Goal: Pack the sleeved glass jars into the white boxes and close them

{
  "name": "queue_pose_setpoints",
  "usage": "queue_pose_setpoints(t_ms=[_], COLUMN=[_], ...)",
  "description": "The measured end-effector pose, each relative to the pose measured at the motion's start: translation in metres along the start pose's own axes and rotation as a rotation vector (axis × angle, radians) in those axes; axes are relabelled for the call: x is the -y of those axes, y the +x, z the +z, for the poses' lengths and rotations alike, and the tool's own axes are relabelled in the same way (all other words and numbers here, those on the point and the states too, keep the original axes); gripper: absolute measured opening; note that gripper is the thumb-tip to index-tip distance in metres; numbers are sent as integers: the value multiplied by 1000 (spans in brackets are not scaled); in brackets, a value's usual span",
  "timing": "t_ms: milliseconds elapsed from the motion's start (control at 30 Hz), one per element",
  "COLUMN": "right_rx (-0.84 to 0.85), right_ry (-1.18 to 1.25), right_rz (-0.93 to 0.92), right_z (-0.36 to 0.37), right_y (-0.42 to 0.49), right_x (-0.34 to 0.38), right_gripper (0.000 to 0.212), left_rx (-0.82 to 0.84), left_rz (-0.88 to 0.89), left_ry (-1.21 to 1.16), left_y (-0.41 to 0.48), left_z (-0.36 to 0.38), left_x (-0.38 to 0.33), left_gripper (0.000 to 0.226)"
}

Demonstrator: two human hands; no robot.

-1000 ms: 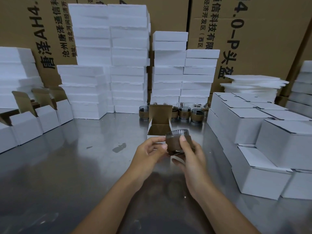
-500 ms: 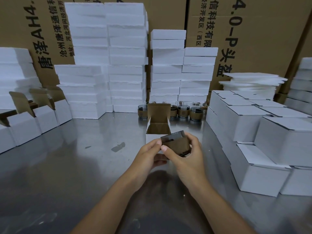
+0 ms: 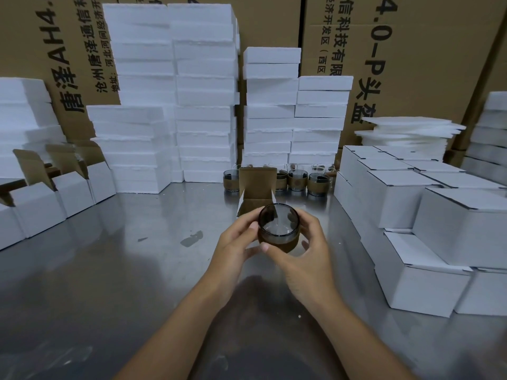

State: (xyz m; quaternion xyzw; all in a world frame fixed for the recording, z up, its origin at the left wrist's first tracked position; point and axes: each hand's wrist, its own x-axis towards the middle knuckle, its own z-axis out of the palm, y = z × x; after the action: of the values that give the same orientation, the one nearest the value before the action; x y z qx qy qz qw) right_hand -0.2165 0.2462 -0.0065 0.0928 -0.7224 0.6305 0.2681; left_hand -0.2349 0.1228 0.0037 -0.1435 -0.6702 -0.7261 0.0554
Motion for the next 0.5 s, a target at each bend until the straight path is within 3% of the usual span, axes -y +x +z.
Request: queue_pose_setpoints(t_ms=[267, 500], right_rx=[2, 47], right_ry=[-53, -59], right_rz=[-65, 7], right_z=[1, -1], right_y=[-1, -2], right_x=[-2, 2], right_gripper=[67, 66], left_rx=[-62, -68], left_rz=[44, 39], left_ry=[-55, -28], left_y=[1, 1], left_z=[-4, -3], left_x=[-1, -1], left_gripper=[25, 26])
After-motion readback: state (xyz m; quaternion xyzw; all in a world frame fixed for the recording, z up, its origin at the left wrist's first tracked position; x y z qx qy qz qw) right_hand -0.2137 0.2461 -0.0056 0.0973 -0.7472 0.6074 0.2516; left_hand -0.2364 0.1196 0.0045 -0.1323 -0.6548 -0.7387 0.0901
